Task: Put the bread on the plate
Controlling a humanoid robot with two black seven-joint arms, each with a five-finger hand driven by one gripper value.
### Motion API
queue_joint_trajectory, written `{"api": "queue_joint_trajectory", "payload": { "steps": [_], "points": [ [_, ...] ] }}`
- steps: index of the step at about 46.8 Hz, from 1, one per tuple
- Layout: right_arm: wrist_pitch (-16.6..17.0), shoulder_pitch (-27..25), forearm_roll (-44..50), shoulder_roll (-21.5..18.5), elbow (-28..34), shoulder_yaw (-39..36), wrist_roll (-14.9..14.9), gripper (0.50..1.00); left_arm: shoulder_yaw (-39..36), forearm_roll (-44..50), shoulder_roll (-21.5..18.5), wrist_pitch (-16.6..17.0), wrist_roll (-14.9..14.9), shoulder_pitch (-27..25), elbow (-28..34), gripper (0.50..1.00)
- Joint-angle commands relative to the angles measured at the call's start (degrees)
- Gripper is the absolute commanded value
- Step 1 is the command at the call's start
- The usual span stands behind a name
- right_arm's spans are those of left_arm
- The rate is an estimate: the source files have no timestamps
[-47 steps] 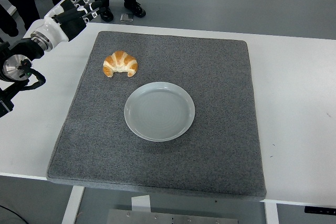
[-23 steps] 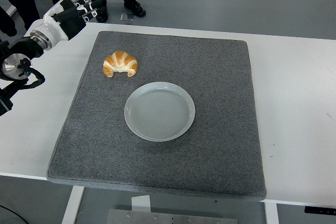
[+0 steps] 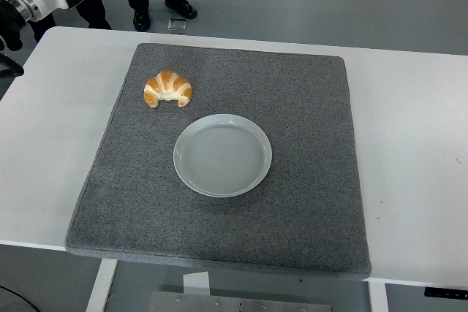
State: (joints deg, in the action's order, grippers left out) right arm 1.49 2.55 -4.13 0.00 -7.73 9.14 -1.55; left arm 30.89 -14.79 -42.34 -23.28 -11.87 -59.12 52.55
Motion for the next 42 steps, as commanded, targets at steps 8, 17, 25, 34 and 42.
{"api": "queue_joint_trajectory", "payload": {
  "steps": [8,17,25,34,42],
  "points": [
    [0.00,0.00,0.00,0.00,0.00,0.00,0.05,0.952,-0.04,-23.42,-2.31,-0.19,-4.56,1.02,1.94,0.988],
    [0.00,0.00,0.00,0.00,0.00,0.00,-0.03,0.952,-0.13,-39.25,-5.30,2.88,-8.34,2.08,7.30,0.986],
    [0.00,0.00,0.00,0.00,0.00,0.00,0.05,0.952,-1.53,-47.42,-4.77,9.12,-10.01,4.71,8.01,0.984],
    [0.00,0.00,0.00,0.00,0.00,0.00,-0.03,0.952,-5.66,-53.94,-2.58,20.89,-12.65,7.09,7.84,0.979],
    [-0.09,0.00,0.00,0.00,0.00,0.00,-0.03,0.952,-10.85,-53.41,-0.47,24.77,-12.57,7.18,6.96,0.977]
  ]
}}
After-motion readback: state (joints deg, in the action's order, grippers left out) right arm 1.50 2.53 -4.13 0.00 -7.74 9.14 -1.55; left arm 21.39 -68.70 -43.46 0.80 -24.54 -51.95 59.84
